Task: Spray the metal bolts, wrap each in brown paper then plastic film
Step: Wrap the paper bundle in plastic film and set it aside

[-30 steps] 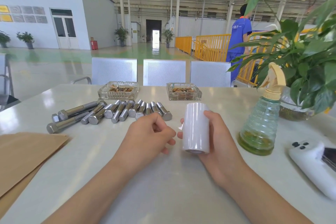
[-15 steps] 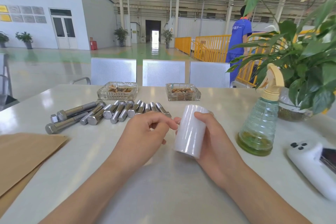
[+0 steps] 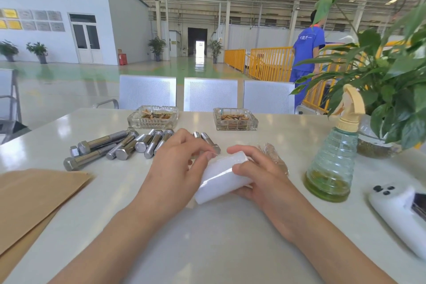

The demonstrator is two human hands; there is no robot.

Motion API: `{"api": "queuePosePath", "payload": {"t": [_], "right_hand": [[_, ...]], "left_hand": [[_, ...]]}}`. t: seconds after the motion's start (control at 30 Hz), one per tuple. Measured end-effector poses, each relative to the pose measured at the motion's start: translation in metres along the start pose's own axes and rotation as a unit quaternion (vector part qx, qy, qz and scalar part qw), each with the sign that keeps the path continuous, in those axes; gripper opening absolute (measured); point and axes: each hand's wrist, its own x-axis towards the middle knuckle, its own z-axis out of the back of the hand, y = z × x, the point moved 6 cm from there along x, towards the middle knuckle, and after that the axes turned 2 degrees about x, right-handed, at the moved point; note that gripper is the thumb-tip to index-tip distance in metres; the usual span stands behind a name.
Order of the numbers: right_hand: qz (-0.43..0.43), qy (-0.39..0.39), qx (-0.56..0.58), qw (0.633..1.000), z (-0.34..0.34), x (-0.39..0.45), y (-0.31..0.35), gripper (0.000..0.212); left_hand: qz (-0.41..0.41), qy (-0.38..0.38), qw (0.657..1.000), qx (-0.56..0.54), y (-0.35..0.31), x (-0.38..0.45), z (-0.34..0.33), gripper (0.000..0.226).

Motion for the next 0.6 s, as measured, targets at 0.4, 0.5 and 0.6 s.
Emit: {"api": "queuePosePath", "payload": {"t": [0.4, 0.5, 0.6], "right_hand": [[0.167, -0.078, -0.417, 0.890, -0.007, -0.010, 0.014, 0.032], [0.217, -0.103, -0.489, 0.839, -0.011, -0.016, 0.023, 0.026], [0.252, -0.129, -0.547, 0.788, -0.016, -0.021, 0.030, 0.024]], "left_hand": [[0.005, 0.056, 0.998, -0.011, 0.002, -0.002, -0.010, 0.016], [-0.010, 0.057, 0.998, -0.008, -0.004, -0.002, -0.009, 0.015], [-0.009, 0.036, 0.999, -0.032, -0.008, 0.001, -0.004, 0.016]]}}
